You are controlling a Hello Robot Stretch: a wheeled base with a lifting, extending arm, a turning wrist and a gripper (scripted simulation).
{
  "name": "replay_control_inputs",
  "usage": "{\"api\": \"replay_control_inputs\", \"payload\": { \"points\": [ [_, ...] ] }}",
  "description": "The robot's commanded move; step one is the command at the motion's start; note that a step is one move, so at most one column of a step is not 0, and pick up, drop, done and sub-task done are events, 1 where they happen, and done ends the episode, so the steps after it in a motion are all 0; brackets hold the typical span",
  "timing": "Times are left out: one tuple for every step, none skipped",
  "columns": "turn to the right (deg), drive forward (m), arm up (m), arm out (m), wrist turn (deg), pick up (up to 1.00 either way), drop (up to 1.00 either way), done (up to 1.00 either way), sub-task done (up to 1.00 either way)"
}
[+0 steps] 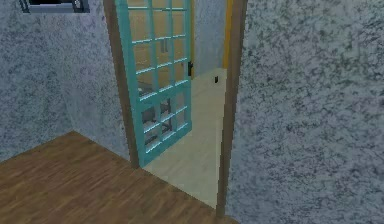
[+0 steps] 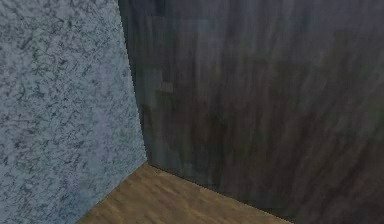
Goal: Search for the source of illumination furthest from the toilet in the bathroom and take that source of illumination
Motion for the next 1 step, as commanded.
{"api": "replay_control_inputs", "payload": {
  "points": [
    [-3.0, 0.00, 0.00, 0.00, 0.0, 0.00, 0.00, 0.00, 0.00]
  ]
}}
